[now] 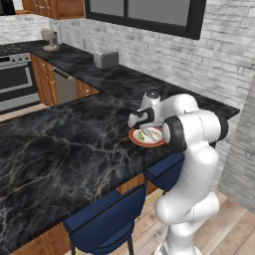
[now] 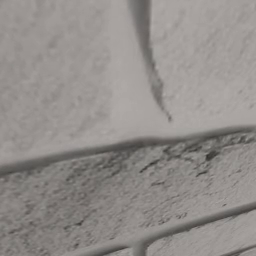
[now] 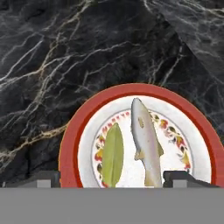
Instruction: Take the lemon wedge from the fridge and place it on the plate with fish on the dining counter.
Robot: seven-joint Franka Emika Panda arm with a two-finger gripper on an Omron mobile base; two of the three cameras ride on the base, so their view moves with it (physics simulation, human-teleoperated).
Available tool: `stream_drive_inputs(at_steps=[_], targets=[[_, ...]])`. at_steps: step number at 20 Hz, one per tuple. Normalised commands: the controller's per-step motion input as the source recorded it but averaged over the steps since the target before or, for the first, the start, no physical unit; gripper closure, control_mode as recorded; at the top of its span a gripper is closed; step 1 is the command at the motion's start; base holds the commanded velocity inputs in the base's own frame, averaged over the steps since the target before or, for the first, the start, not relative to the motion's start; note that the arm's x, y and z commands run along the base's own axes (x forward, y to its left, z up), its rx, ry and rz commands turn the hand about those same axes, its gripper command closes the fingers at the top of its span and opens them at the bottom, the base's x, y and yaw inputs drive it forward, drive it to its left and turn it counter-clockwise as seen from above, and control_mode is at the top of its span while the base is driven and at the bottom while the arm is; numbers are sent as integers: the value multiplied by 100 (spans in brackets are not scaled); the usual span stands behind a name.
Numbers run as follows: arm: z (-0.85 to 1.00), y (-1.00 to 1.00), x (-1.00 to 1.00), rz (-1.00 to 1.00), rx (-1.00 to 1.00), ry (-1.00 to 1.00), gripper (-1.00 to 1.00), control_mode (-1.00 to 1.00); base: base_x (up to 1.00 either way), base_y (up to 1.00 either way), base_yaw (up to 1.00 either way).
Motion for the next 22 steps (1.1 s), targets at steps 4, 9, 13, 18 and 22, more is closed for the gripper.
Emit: stream_drive_inputs(at_steps=[4, 9, 13, 18, 22], targets=[[100, 0, -100, 0, 1, -11, -100, -100, 0, 0, 0], [85, 0, -100, 0, 0, -27, -100, -100, 0, 0, 0], [61, 0, -100, 0, 0, -39, -100, -100, 0, 0, 0], [4, 0, -100, -1, 0, -47, -100, -100, 0, 0, 0], [0, -36, -100, -17, 1, -32, -100, -100, 0, 0, 0]])
